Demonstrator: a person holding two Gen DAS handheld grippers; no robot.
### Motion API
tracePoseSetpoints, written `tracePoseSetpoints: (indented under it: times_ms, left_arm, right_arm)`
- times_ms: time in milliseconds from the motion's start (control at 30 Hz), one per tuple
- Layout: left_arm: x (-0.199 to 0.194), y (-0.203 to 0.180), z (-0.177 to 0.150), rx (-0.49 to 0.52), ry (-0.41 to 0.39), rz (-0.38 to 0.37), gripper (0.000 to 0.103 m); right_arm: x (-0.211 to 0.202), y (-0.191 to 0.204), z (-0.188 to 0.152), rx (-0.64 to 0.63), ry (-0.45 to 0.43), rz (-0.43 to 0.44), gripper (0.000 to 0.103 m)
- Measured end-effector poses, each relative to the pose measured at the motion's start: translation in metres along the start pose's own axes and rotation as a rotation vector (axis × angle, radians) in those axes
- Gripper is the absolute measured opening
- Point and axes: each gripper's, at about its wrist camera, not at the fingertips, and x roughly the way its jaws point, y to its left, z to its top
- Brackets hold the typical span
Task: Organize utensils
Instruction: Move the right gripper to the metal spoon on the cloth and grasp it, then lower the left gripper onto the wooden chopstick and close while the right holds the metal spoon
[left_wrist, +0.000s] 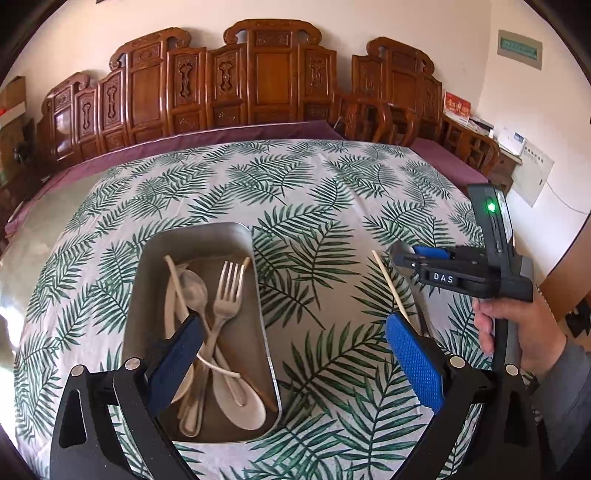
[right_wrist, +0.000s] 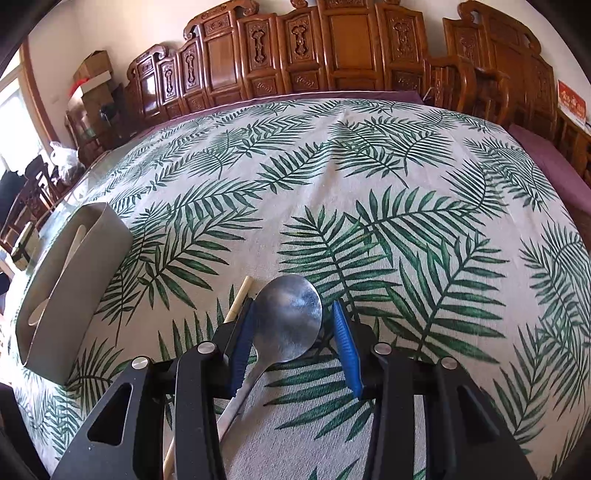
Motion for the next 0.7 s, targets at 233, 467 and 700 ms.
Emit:
tracePoseSetpoints:
  times_ms: [233,467,700]
  left_arm:
    - [0.007,-0.019,-0.001,0.015,0.021,-0.002,0.095]
    - [0.012,-0.038,-0.002,0.039,0.04,0.002,0.095]
    - [0.031,-0.059,-0.008,0.052,0.087,-0.013,0.095]
  right_arm:
    - [0.0,0.007,-0.004,-0.06,-0.001,-0.04,0.026]
    - [-0.01,-0.009,-0.002,0.011,-0.017,0.04,0.007]
    - [-0.028,-0.016,-0.001,0.014,-0.029,0.07,0.003]
